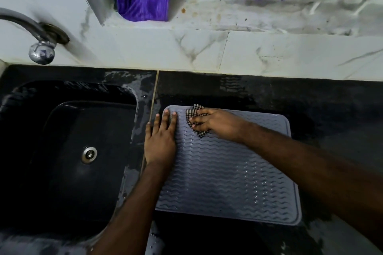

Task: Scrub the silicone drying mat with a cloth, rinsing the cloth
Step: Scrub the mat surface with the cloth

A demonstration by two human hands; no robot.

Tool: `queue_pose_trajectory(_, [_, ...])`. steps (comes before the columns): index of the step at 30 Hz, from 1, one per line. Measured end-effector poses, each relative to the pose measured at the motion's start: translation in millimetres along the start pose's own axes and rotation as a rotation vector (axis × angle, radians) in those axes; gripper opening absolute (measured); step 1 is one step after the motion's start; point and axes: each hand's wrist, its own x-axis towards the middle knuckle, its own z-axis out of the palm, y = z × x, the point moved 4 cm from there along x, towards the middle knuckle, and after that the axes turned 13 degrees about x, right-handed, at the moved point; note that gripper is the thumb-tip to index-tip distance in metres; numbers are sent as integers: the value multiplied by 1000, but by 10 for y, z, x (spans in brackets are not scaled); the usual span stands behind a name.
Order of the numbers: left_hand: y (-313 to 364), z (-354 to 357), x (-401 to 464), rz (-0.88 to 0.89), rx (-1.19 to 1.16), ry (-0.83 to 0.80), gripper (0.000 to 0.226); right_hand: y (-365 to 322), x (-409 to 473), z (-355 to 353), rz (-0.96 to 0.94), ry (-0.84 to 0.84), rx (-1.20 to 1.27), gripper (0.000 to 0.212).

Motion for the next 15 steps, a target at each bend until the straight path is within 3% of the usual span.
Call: queue_pose_trajectory(15, [139,-88,15,-122,67,-29,64,523,-1307,-89,343,75,46,47])
